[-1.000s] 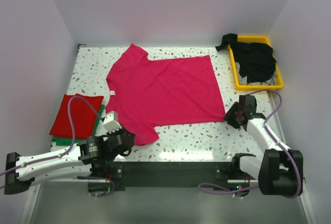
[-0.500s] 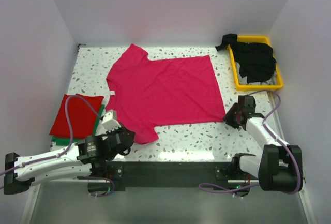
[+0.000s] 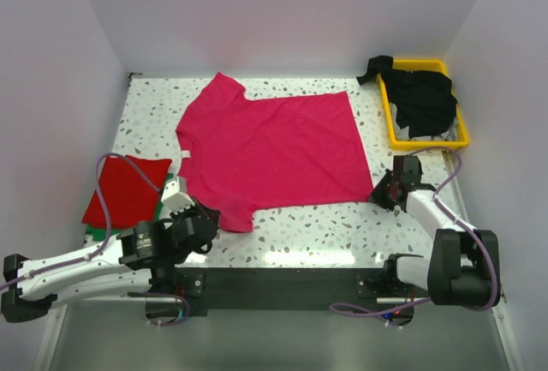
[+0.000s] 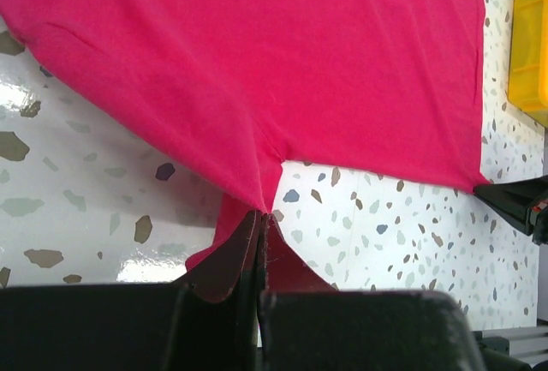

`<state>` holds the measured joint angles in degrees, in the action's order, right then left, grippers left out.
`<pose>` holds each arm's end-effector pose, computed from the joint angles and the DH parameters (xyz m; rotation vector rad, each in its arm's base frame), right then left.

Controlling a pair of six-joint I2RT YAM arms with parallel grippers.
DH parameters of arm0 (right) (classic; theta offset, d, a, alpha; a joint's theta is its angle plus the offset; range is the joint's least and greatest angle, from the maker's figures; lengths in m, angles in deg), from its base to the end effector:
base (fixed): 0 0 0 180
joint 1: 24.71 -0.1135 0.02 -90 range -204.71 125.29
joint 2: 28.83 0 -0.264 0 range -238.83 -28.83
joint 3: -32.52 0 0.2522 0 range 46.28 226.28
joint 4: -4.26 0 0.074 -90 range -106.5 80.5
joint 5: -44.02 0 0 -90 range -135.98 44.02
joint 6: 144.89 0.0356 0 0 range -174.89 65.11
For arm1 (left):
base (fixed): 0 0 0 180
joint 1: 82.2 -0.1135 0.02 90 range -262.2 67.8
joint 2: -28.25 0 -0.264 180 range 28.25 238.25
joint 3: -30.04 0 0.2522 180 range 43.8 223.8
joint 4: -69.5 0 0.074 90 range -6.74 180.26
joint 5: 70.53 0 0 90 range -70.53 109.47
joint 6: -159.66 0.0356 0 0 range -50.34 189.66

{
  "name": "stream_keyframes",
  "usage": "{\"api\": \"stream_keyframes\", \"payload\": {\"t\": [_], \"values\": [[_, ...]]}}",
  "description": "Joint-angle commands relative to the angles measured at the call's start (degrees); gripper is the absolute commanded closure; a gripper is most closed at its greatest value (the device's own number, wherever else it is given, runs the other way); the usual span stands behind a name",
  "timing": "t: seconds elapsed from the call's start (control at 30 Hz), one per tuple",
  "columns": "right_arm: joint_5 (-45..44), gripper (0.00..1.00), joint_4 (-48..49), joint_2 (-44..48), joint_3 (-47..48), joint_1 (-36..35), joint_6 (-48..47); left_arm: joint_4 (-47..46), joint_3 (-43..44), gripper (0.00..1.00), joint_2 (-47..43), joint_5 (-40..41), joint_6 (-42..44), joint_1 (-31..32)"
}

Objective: Fold and stack the t-shirts
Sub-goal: Fold the tshirt

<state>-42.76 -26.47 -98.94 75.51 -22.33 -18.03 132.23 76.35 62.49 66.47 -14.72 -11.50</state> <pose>0.2128 -0.0068 0.1540 0.8554 2.4624 0.2926 0.0612 -0.0959 0.2388 -0.5882 2.0963 -0.5491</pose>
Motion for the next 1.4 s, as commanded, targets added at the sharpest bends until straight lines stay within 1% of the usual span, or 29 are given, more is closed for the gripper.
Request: {"api": "stream_keyframes", "payload": {"t": [0.0,0.07,0.1,0.17,0.2,0.23,0.27,0.3,0.33,0.37,0.4,0.47,0.5,0.6,0.7,0.73,0.87,0.93,1.03,1.17,1.37], "values": [[1.3,0.96,-0.7,1.1,3.5,0.3,-1.2,1.5,3.6,1.00,1.2,6.1,0.4,0.2],[2.7,0.96,-1.5,1.0,5.6,0.3,-1.4,1.7,4.4,1.00,2.0,8.4,0.4,0.2],[3.3,0.96,-1.9,0.7,6.4,0.3,-1.5,1.1,5.2,1.00,2.4,9.2,1.8,0.1],[4.1,0.97,-2.6,-0.1,8.9,0.3,-1.6,-2.5,5.8,1.00,4.3,11.2,4.7,-0.6],[4.2,0.97,-2.5,-1.1,9.4,0.3,-1.4,-4.6,6.5,1.00,5.2,11.0,9.8,-2.6],[4.6,0.97,-2.2,-1.6,10.7,0.3,-1.4,-9.4,6.8,1.00,6.3,8.8,12.9,-4.4],[5.0,0.97,-2.0,-2.3,11.4,0.3,-1.3,-12.2,7.2,1.00,8.4,6.8,16.2,-6.9],[5.9,0.97,-1.9,-3.9,12.0,0.3,-1.1,-14.9,7.3,1.00,9.4,4.3,22.1,-12.8],[6.4,0.98,-1.4,-4.8,13.1,0.3,-0.9,-20.0,7.3,1.00,10.2,-1.0,24.6,-15.9],[6.9,0.98,-1.3,-5.6,13.8,0.3,-0.7,-22.5,7.2,1.00,11.9,-3.6,26.7,-21.3],[7.8,0.98,-1.1,-7.1,14.4,0.3,-0.5,-26.9,7.0,1.00,12.7,-8.3,30.3,-23.8],[8.5,0.98,-0.6,-8.5,16.5,0.4,-0.2,-29.6,7.3,1.00,15.7,-11.7,32.5,-27.8],[8.7,0.98,-0.4,-9.4,17.2,0.3,-0.1,-30.8,8.4,1.00,17.0,-12.9,34.1,-30.8],[9.3,0.98,0.1,-12.9,20.2,0.3,0.3,-33.1,11.6,1.00,23.4,-15.7,35.8,-34.7],[9.9,0.99,0.5,-17.7,25.2,0.3,1.1,-35.6,14.6,1.00,30.2,-20.0,36.0,-38.5],[10.3,0.99,1.4,-20.3,26.0,0.3,2.0,-35.9,15.4,1.00,33.1,-20.5,35.7,-39.4],[11.5,1.00,4.3,-26.4,30.4,0.3,5.3,-38.8,17.4,1.00,38.7,-24.8,33.0,-44.5],[11.8,1.00,5.9,-28.1,32.5,0.3,7.1,-39.7,18.3,1.00,41.5,-26.3,32.0,-45.7],[11.7,1.00,6.9,-30.6,34.9,0.3,8.3,-39.4,20.4,1.00,44.1,-27.6,31.0,-48.0],[11.7,1.00,7.9,-31.8,36.9,0.3,9.0,-39.7,22.3,1.00,45.1,-28.2,30.3,-51.4],[10.9,1.00,8.1,-33.1,38.6,0.3,8.6,-39.9,25.0,1.00,48.0,-30.0,29.4,-54.3]]}}
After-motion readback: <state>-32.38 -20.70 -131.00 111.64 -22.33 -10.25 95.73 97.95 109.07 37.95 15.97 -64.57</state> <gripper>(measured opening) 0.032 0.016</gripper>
